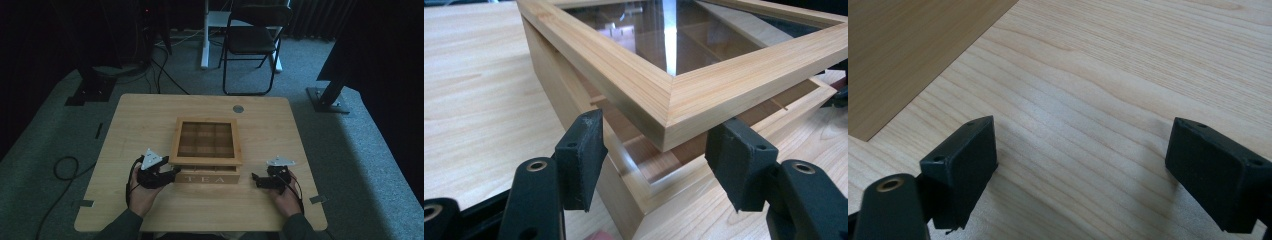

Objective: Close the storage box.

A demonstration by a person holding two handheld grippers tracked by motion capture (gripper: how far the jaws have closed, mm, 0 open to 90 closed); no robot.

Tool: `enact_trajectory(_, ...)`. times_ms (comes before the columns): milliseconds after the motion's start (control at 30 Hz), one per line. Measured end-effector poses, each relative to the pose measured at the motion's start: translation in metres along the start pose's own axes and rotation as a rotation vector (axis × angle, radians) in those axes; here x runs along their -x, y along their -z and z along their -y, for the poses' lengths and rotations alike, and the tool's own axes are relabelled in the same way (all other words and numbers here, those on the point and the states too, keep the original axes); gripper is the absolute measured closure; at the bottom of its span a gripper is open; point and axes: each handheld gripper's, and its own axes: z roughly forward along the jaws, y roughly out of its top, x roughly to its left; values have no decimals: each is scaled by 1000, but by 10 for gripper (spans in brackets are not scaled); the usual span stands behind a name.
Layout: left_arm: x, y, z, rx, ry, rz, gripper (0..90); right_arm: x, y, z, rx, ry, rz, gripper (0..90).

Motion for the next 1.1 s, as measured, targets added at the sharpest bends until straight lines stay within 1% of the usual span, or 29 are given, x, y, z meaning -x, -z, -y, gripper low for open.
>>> enact_trajectory(233,0,0,3,1,2,-1,402,0,0,0,0,0,0,127)
enact_trajectory(433,1,-1,8,-11,0,1,394,0,0,0,0,0,0,127)
enact_trajectory(567,2,1,11,-23,4,4,375,0,0,0,0,0,0,127)
enact_trajectory(600,3,1,16,-45,2,5,375,0,0,0,0,-1,0,127)
enact_trajectory(633,3,3,17,-32,18,14,356,0,0,0,0,-1,0,127)
enact_trajectory(667,2,5,18,-26,33,20,357,0,0,0,0,-1,0,127)
enact_trajectory(733,1,11,18,-9,37,4,356,0,0,0,1,2,-2,127)
enact_trajectory(800,-3,15,18,5,58,-3,355,0,0,0,1,3,-3,127)
enact_trajectory(967,-10,15,20,4,80,-14,350,0,0,0,1,3,-3,127)
enact_trajectory(1100,-11,13,21,-3,83,-18,347,0,0,0,1,3,-3,127)
